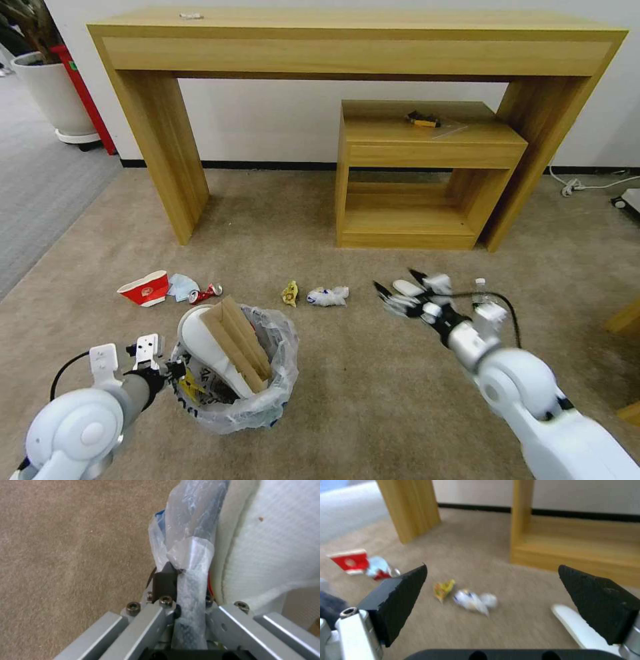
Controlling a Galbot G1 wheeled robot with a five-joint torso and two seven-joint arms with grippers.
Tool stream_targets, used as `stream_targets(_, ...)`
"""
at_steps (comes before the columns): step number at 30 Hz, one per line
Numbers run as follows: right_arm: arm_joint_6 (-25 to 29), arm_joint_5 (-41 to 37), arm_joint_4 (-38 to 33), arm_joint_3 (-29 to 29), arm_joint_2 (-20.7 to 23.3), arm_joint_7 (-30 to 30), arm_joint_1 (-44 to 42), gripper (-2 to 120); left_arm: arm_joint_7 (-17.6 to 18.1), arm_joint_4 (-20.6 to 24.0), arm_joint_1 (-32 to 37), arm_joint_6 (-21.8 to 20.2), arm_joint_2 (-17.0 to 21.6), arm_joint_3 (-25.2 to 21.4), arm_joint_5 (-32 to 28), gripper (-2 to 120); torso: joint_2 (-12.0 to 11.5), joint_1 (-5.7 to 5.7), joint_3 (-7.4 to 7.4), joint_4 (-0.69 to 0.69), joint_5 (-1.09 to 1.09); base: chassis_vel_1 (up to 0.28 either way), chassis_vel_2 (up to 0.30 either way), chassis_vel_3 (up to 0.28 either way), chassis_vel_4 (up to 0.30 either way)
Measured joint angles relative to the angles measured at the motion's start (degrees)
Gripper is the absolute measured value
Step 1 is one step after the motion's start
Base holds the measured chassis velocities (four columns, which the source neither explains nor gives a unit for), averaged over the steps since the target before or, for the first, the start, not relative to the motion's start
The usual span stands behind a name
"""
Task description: Pick up the trash bin and place the garbage on the floor into it.
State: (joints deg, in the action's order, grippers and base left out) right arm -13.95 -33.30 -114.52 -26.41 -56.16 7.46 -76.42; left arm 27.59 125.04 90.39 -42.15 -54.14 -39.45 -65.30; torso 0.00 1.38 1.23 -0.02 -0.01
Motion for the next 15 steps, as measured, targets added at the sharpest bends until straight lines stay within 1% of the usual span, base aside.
stream_targets(2,1.0,1.1,0.2,-3.2,-0.6,1.5,-3.2,100,-1.7,0.0,1.3,0.0,-1.0,-0.7,2.4,0,0.0,0.0,0.0,0.0,0.0,0.0,0.0,0.0,0.0)
stream_targets(7,2.0,1.8,0.6,-5.3,-1.1,2.3,-5.1,100,-3.0,0.0,2.8,0.0,-2.1,-1.4,4.3,0,0.0,0.0,0.0,0.01,0.0,0.0,0.0,0.0,0.0)
stream_targets(8,2.4,2.1,0.7,-6.2,-1.4,2.6,-5.9,100,-3.6,0.0,3.5,0.0,-2.5,-1.7,5.3,0,0.0,0.0,0.0,0.01,-0.01,0.0,0.0,0.0,0.0)
stream_targets(9,2.7,2.2,0.9,-7.2,-1.7,2.8,-6.6,100,-4.4,0.0,4.3,0.0,-3.1,-2.1,6.6,0,0.0,0.0,0.0,0.01,0.0,-0.061,-0.064,0.064,0.049)
stream_targets(11,2.9,2.3,1.1,-7.8,-1.8,2.9,-6.9,100,-4.5,0.1,4.8,0.0,-3.4,-2.3,7.0,0,0.0,0.0,0.0,0.02,0.0,-0.061,-0.064,0.096,0.069)
stream_targets(13,3.4,2.3,2.0,-9.4,-2.3,3.2,-7.4,100,-4.8,0.3,5.8,0.0,-4.3,-2.9,7.6,0,0.0,0.0,0.01,0.02,-0.01,-0.14,-0.123,0.121,0.124)
stream_targets(15,3.5,2.3,2.1,-9.5,-2.4,3.3,-7.5,100,-4.8,0.3,5.8,0.0,-4.5,-3.0,7.6,0,0.0,0.0,0.01,0.02,-0.01,-0.166,-0.138,0.147,0.162)
